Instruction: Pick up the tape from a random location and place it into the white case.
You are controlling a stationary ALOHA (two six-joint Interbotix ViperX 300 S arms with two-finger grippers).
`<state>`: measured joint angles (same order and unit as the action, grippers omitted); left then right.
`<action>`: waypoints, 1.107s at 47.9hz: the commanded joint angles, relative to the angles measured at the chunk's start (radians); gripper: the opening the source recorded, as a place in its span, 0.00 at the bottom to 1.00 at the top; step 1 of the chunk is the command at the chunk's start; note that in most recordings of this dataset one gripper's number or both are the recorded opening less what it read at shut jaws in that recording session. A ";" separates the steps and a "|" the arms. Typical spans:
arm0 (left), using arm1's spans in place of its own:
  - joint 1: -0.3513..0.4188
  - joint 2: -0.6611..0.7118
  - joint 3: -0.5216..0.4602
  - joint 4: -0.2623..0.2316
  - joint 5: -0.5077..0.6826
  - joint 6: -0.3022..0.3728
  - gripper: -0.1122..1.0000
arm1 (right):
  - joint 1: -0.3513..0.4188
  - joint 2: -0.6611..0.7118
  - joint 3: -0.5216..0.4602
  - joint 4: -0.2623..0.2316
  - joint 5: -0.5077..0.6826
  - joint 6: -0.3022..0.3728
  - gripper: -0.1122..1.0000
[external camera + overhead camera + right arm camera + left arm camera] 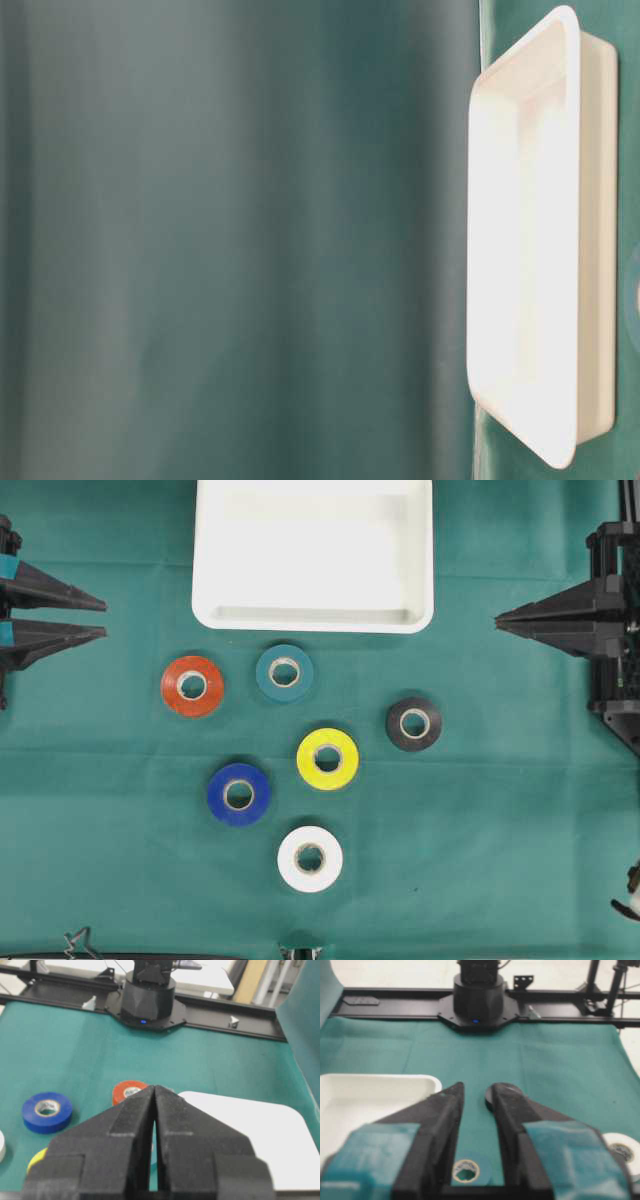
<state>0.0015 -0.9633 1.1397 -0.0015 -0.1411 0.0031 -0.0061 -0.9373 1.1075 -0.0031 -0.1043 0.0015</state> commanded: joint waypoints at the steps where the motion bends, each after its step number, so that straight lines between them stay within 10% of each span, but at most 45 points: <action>1: 0.003 0.005 -0.025 -0.002 -0.005 0.003 0.30 | -0.003 0.006 -0.021 0.002 -0.003 0.002 0.10; 15: 0.003 0.011 -0.025 -0.002 -0.006 0.003 0.27 | -0.003 0.008 -0.021 0.002 -0.003 0.002 0.10; 31: 0.003 0.012 -0.023 -0.002 0.003 0.005 0.99 | -0.003 0.006 -0.023 0.002 0.000 0.003 0.10; 53: 0.003 0.012 -0.025 -0.002 0.014 0.003 0.99 | -0.002 0.003 -0.025 0.003 0.008 0.005 0.10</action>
<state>0.0015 -0.9572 1.1397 -0.0031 -0.1227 0.0061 -0.0077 -0.9373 1.1075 -0.0031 -0.0936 0.0046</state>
